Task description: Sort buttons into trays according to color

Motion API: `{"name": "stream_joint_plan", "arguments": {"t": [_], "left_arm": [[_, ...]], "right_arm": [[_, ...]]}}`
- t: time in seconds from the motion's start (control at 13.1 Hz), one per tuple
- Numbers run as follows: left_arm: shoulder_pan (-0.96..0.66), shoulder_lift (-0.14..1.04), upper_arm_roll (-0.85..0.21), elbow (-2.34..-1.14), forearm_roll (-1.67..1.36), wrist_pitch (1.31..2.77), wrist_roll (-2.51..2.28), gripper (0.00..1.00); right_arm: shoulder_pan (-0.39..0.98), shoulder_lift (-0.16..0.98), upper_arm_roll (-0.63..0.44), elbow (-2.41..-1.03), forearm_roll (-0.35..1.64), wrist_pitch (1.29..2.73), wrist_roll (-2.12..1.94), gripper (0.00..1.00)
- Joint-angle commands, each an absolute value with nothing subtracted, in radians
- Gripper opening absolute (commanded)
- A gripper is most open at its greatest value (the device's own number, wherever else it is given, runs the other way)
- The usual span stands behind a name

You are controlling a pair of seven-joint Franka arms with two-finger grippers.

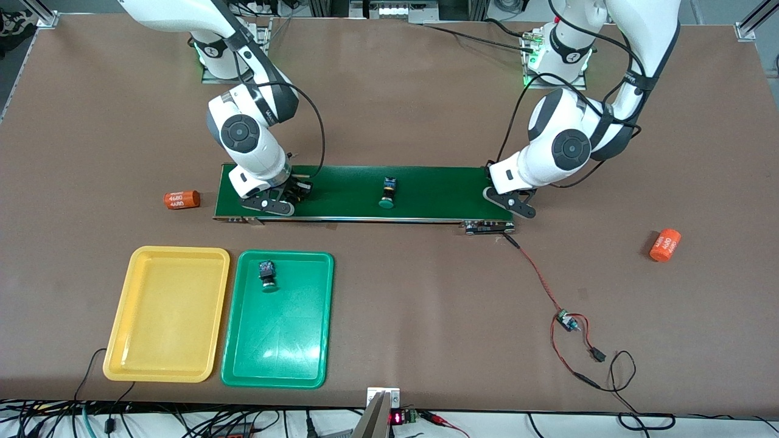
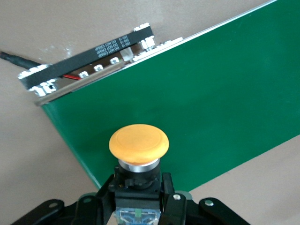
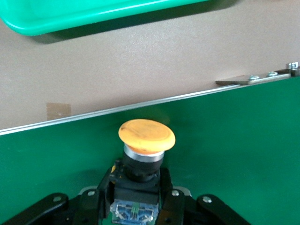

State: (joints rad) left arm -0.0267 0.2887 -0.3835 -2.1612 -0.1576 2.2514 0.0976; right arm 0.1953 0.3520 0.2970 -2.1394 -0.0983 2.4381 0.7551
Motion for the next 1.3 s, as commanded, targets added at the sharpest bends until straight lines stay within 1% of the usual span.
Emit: {"name": "stream_joint_plan", "arguments": {"t": [0.0,0.08,0.15,0.38,0.46,0.53,0.61,0.69,0.76,0.92,1.07,1.22], "left_arm": [[-0.028,0.307,-0.380,-2.152,-0.192,2.255,0.052,0.00],[-0.028,0.310,-0.380,-2.151,-0.192,2.255,0.026,0.00],[-0.028,0.314,-0.380,-2.138,-0.192,2.255,0.009,0.00],[-0.028,0.337,-0.379,-2.122,-0.190,2.255,0.002,0.01],[-0.028,0.344,-0.379,-2.114,-0.186,2.255,0.003,0.09],[-0.028,0.347,-0.377,-2.109,-0.180,2.255,0.012,0.24],[-0.028,0.347,-0.376,-2.108,-0.178,2.256,0.017,0.53],[-0.028,0.347,-0.374,-2.097,-0.173,2.255,0.018,0.90],[-0.028,0.342,-0.374,-2.092,-0.173,2.253,0.024,1.00],[-0.028,0.339,-0.374,-2.091,-0.175,2.253,0.025,1.00],[-0.017,0.309,-0.370,-2.089,-0.175,2.244,0.028,1.00],[0.035,0.275,-0.321,-2.089,-0.173,2.209,0.081,1.00]], "right_arm": [[0.181,0.339,0.301,-2.138,-0.101,2.447,0.732,0.23],[0.175,0.330,0.299,-2.126,-0.101,2.444,0.724,0.21],[0.163,0.318,0.299,-2.109,-0.101,2.415,0.710,0.21],[0.111,0.313,0.288,-1.978,-0.091,2.231,0.557,0.21],[0.092,0.314,0.282,-1.942,-0.091,2.203,0.511,0.21],[0.060,0.327,0.282,-1.909,-0.092,2.183,0.461,0.21],[0.032,0.343,0.282,-1.879,-0.095,2.172,0.421,0.21],[0.012,0.357,0.282,-1.853,-0.098,2.166,0.384,0.21],[-0.006,0.374,0.281,-1.835,-0.101,2.168,0.347,0.21],[-0.044,0.431,0.267,-1.778,-0.124,2.168,0.273,0.21],[-0.077,0.486,0.252,-1.720,-0.204,2.166,0.229,0.21],[-0.092,0.531,0.227,-1.689,-0.222,2.167,0.160,0.21]]}}
